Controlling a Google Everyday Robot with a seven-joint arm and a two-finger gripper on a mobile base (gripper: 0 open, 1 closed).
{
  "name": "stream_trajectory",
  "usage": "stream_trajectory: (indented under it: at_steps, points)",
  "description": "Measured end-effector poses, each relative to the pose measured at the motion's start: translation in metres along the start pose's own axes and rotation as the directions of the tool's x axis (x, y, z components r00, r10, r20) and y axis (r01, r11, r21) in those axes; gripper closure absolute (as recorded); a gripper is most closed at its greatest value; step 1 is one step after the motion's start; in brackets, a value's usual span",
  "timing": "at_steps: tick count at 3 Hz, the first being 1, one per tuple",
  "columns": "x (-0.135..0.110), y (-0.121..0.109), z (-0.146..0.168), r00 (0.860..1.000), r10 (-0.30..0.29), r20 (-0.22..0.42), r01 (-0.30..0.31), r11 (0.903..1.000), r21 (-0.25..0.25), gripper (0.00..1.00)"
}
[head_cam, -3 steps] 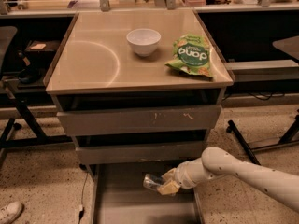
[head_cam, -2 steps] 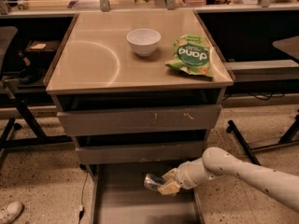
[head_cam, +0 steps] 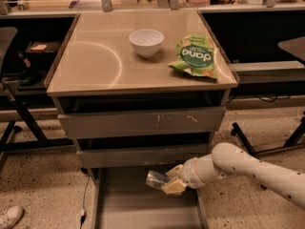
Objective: Pick redbull can from bottom drawer and place on counter
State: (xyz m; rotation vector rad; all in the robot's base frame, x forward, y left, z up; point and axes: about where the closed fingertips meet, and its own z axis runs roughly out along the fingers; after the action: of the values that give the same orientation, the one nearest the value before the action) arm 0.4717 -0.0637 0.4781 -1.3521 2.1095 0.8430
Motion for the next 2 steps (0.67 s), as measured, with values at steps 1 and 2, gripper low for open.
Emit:
stream_trajectory:
  at_steps: [1, 2]
  points:
    - [-0.044, 0.015, -0.033, 0.998, -0.057, -0.004, 0.057, 0.9976, 0.039, 1.0]
    - [-0.091, 0.025, -0.058, 0.991, -0.13, -0.028, 0.132, 0.9885, 0.075, 1.0]
